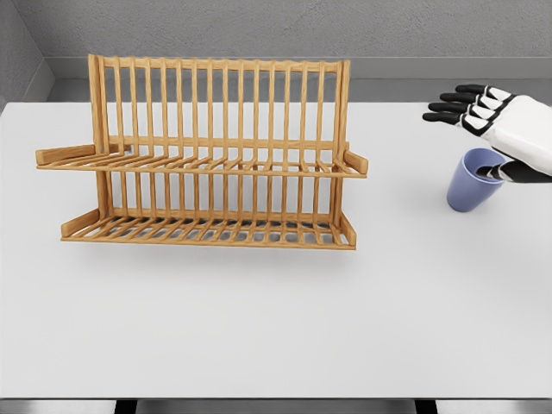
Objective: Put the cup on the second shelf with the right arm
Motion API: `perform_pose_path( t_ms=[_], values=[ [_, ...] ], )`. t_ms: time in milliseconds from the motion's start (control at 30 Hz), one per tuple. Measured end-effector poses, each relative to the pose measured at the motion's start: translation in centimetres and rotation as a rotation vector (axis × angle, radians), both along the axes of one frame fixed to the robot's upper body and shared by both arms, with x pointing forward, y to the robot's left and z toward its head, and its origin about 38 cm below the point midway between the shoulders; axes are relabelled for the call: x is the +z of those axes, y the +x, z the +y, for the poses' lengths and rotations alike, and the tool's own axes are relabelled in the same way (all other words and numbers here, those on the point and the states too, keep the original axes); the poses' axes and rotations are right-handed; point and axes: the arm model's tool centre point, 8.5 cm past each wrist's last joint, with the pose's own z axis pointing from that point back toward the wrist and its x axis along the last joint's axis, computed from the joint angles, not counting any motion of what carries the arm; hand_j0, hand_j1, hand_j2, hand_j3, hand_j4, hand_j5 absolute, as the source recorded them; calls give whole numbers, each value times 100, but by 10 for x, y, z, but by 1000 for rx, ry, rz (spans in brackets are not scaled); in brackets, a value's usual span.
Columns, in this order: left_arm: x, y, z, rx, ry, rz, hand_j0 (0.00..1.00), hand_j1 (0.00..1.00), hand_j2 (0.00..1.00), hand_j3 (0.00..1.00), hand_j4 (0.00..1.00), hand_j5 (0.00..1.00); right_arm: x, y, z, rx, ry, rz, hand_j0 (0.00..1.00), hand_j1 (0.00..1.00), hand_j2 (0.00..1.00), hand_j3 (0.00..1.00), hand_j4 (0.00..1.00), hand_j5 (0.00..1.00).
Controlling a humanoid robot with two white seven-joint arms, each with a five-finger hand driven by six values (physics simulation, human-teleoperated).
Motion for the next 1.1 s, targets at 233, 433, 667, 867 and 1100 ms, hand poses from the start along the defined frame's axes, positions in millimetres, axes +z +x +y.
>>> perform_pose_path(
  t_ms=[233,433,667,867,1100],
  values=[
    [0,0,0,0,0,0,100,100,100,100,100,100,5,-6,-21,-35,-77,29,100,100,100,100,100,100],
    [0,0,0,0,0,0,100,100,100,100,100,100,8,-5,-42,-91,-275,146,100,100,100,100,100,100],
    [0,0,0,0,0,0,100,100,100,100,100,100,1,10,-84,-226,-305,247,100,100,100,100,100,100],
    [0,0,0,0,0,0,100,100,100,100,100,100,-4,43,-80,-256,-279,280,100,100,100,100,100,100],
    [0,0,0,0,0,0,100,100,100,100,100,100,-15,55,-64,-222,-291,307,100,100,100,100,100,100]
  ],
)
